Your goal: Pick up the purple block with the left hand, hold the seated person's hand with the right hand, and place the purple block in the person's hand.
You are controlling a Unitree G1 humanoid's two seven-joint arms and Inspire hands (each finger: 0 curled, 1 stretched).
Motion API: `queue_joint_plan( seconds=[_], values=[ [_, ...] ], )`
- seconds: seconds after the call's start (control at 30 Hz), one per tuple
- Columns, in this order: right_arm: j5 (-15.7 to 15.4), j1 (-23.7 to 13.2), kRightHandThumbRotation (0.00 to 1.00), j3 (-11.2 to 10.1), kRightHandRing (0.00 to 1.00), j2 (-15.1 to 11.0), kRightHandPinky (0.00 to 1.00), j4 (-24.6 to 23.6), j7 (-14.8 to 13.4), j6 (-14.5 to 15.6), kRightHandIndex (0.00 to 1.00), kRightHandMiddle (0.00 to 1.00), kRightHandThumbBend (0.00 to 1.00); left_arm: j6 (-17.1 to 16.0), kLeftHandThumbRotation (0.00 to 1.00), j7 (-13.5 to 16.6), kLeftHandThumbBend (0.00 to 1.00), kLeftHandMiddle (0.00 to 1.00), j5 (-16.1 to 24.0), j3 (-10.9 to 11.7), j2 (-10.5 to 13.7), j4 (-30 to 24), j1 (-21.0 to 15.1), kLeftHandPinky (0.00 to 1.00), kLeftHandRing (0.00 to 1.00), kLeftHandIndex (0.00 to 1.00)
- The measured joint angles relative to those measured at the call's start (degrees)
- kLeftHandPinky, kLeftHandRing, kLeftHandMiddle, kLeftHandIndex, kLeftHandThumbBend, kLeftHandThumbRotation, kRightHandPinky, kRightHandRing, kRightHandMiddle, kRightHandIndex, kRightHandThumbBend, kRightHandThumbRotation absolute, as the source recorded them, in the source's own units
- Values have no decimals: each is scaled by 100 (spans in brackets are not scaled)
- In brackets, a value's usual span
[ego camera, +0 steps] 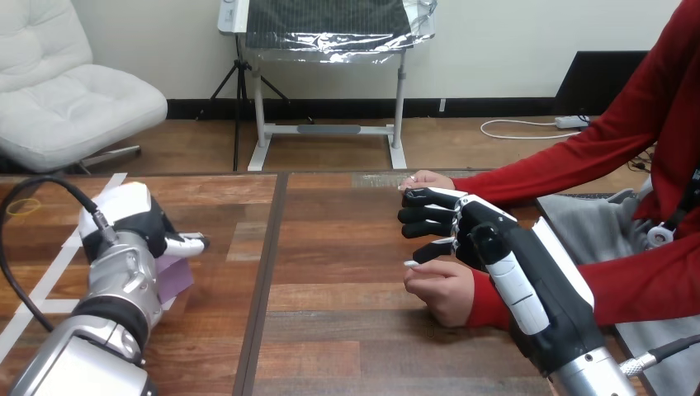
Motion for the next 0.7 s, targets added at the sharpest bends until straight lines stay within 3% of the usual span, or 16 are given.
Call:
queue_joint_plan(
  seconds=[0.4, 0.7],
  values=[
    [1, 0, 100, 0, 73, 2, 61, 1, 0, 0, 75, 74, 83, -149, 45, 251, 65, 62, -39, 35, 21, -6, 5, 48, 59, 59],
    [1, 0, 100, -1, 72, 4, 60, 1, -2, 0, 75, 74, 83, -120, 52, 202, 69, 72, -4, 1, 26, -13, 5, 57, 68, 70]
  ],
)
